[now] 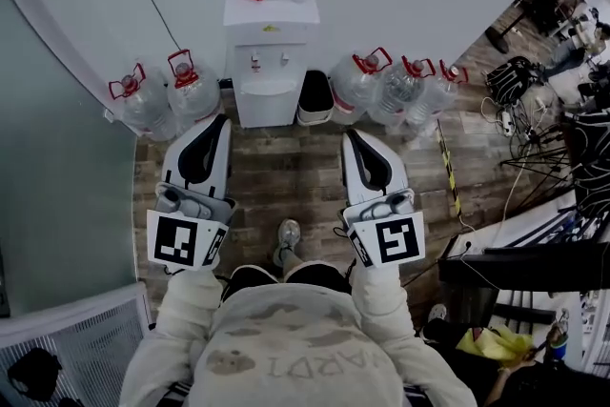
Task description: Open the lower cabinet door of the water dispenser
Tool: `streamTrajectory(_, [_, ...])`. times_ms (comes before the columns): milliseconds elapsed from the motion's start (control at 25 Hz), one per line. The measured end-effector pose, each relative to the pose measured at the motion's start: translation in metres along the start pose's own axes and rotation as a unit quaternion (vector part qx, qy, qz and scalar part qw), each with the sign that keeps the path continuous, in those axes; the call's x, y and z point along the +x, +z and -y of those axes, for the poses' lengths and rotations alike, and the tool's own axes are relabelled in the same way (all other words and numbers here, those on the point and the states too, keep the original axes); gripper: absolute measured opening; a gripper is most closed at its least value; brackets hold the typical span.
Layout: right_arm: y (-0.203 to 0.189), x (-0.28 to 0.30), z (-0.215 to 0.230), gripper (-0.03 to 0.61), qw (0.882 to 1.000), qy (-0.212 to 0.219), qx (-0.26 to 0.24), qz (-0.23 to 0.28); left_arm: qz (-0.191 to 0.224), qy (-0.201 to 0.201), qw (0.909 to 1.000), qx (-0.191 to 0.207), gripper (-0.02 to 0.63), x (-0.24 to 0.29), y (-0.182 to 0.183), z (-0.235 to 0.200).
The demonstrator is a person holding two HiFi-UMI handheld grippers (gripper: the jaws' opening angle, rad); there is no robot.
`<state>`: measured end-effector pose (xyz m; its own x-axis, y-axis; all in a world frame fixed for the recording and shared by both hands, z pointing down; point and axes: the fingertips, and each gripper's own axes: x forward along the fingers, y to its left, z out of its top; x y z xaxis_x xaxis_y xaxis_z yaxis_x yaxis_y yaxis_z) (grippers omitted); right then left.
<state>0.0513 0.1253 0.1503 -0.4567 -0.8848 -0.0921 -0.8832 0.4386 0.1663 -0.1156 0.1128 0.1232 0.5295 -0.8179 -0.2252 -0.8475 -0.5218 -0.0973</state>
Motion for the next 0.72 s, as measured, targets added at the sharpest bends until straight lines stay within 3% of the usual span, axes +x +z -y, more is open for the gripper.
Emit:
streamTrajectory(440, [-0.03, 0.088, 0.076, 0.008, 1.0, 0.029, 0.01, -0.006, -0.006, 0.025, 0.9997, 0.005, 0.003, 0.098, -0.029, -0.028])
streamTrajectory(720, [-0.064, 0.123, 0.101, 0.008, 0.998, 0.043, 0.025, -0.029, -0.016, 0.028, 0.9994, 0.011, 0.003, 0.127, -0.049, -0.035])
